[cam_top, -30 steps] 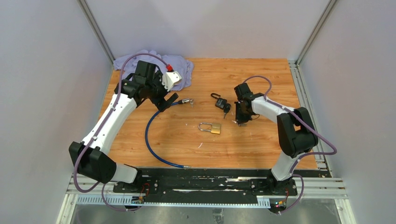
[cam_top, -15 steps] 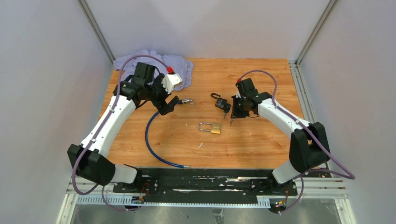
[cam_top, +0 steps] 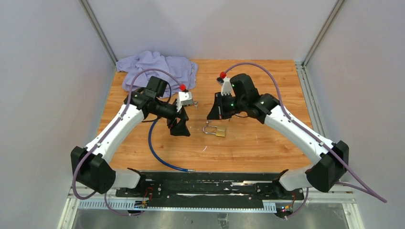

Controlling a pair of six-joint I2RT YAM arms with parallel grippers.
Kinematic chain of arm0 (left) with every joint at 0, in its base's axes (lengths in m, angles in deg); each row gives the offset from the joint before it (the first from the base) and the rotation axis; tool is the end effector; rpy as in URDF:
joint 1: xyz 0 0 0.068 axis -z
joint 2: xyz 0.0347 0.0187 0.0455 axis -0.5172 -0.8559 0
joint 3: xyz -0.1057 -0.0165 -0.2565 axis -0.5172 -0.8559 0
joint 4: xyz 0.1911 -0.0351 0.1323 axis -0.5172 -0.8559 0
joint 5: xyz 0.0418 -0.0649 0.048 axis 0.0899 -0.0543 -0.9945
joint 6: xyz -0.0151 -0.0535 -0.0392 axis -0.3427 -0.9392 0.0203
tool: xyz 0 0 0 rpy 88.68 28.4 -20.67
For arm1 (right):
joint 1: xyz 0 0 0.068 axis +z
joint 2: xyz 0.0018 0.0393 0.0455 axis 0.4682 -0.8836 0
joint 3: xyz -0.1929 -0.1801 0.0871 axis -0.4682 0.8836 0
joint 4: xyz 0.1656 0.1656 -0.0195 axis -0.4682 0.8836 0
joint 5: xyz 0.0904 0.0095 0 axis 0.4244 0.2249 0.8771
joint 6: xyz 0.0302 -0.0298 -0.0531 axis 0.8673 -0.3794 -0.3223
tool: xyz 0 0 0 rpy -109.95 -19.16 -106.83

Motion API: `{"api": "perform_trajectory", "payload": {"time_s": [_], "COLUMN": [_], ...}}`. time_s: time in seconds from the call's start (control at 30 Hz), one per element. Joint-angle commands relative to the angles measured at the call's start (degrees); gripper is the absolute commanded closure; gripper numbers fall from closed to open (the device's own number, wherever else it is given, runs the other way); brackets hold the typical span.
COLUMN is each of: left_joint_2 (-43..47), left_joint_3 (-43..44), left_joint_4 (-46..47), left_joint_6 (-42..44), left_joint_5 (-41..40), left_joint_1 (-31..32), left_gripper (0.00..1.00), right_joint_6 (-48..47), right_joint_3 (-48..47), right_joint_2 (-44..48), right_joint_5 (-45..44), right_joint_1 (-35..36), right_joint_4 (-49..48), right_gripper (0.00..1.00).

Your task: Unlock with the key

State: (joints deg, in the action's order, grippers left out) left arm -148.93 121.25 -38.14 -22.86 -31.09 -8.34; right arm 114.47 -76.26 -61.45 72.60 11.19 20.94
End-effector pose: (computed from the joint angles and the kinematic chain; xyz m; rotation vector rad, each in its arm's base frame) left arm 0.2017 -0.1287 0.3125 1.3605 1.9703 -0.9923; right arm 0.2165 0.2054 0.3468 -0.5243 2.2792 1.0848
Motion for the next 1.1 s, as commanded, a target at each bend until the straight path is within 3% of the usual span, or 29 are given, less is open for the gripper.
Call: {"api": "perform_trajectory", "payload": {"time_s": [0.0, 0.13, 0.37, 0.6, 0.7, 0.8, 1.07], "left_joint_2": [4.85, 8.21, 9.93, 10.69, 12.26, 13.42, 13.24], "left_joint_3": [-0.63, -1.91, -1.77, -1.01, -2.89, -5.03, -6.14], "left_joint_4": [0.04, 0.0, 0.57, 2.84, 7.78, 12.38, 12.61], "left_joint_6": [3.23, 7.33, 7.17, 2.75, -1.1, -5.13, -5.75], "left_joint_5": [11.99, 17.01, 16.66, 14.5, 14.54, 14.99, 19.46], "left_joint_1": [0.29, 0.23, 0.23, 0.26, 0.24, 0.24, 1.2], "left_gripper": [0.09, 0.12, 0.19, 0.42, 0.48, 0.51, 0.54], "right_joint_6": [9.25, 17.35, 20.98, 21.61, 21.86, 22.13, 23.01], "right_joint_3": [1.41, 3.1, 0.29, -0.54, -0.27, 0.01, 0.98], "right_joint_2": [3.29, 3.76, 3.02, 3.13, 3.48, 3.77, 4.06], "right_joint_5": [9.62, 12.82, 13.61, 11.7, 11.37, 10.8, 10.17], "right_joint_1": [1.01, 2.55, 6.01, 7.54, 7.62, 7.73, 7.72], "right_joint_4": [-8.61, -17.13, -20.26, -20.56, -20.74, -21.09, -22.39], "right_gripper": [0.99, 1.0, 1.0, 0.99, 0.99, 0.99, 0.99]}}
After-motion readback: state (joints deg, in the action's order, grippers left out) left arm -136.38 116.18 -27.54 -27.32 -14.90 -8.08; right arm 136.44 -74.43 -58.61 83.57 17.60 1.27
